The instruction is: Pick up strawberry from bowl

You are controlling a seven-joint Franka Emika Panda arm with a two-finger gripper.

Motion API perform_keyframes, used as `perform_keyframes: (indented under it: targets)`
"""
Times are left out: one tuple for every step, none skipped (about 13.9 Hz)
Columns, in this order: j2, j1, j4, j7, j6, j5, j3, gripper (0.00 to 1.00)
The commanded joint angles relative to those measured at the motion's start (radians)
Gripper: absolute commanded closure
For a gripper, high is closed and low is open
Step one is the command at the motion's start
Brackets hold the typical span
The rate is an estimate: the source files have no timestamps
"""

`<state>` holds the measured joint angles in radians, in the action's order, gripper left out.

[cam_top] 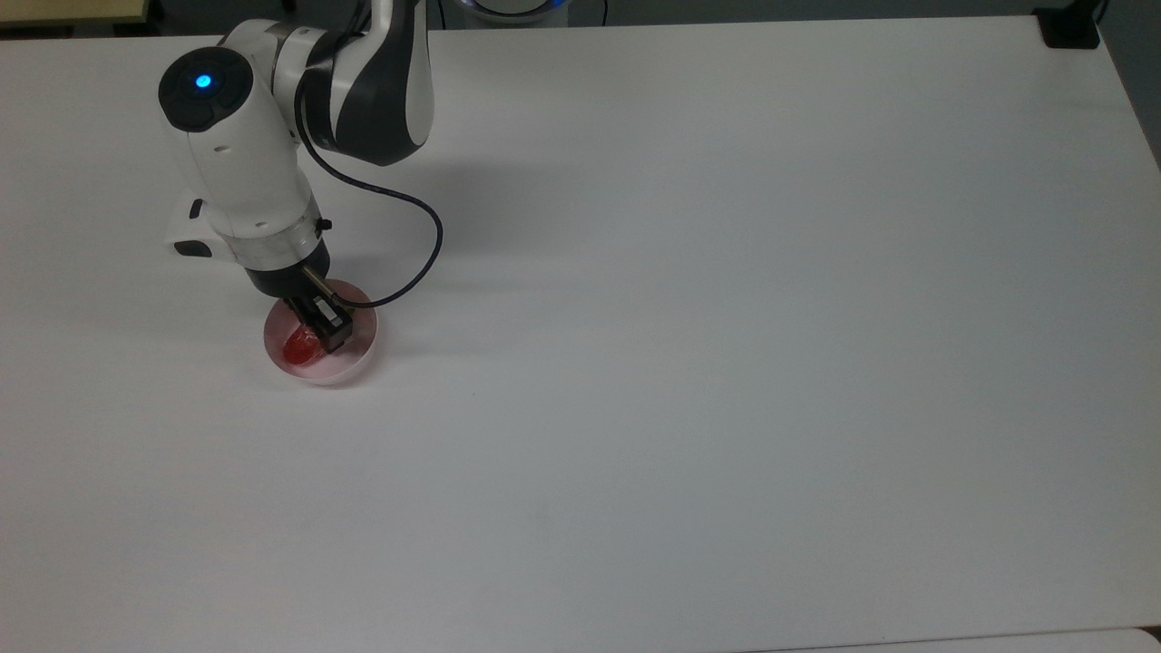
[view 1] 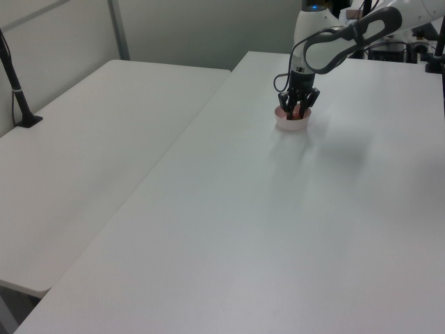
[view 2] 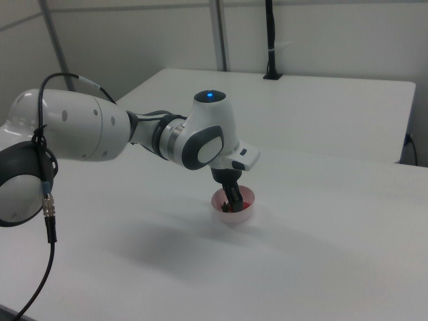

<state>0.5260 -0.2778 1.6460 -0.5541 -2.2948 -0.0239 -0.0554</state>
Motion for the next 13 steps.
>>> perform_keyframes:
  targets:
    - [-0.033,0.009,0.014,-0.017,-0.012,0.007,0.002,0.65]
    - [-0.052,0.009,0.015,-0.015,-0.006,0.009,0.002,0.65]
    - [-0.078,0.011,0.017,-0.015,0.018,0.009,-0.003,0.65]
    - [-0.095,0.009,0.015,-0.013,0.056,0.007,-0.015,0.65]
    - [-0.116,0.008,0.015,-0.009,0.089,0.009,-0.029,0.65]
    - [-0.138,0.006,0.017,-0.006,0.115,0.007,-0.034,0.65]
    - [-0.158,0.008,0.017,0.002,0.142,0.007,-0.034,0.65]
    - [-0.182,0.008,0.018,0.035,0.194,0.007,-0.034,0.65]
    - [-0.195,0.006,0.021,0.09,0.236,0.007,-0.034,0.65]
    - [-0.204,0.002,0.021,0.164,0.28,0.006,-0.034,0.65]
    - [-0.213,-0.006,0.021,0.246,0.335,0.006,-0.034,0.65]
    - [-0.234,-0.039,0.025,0.386,0.409,0.002,-0.034,0.65]
    - [-0.244,-0.058,0.035,0.499,0.446,-0.005,-0.034,0.65]
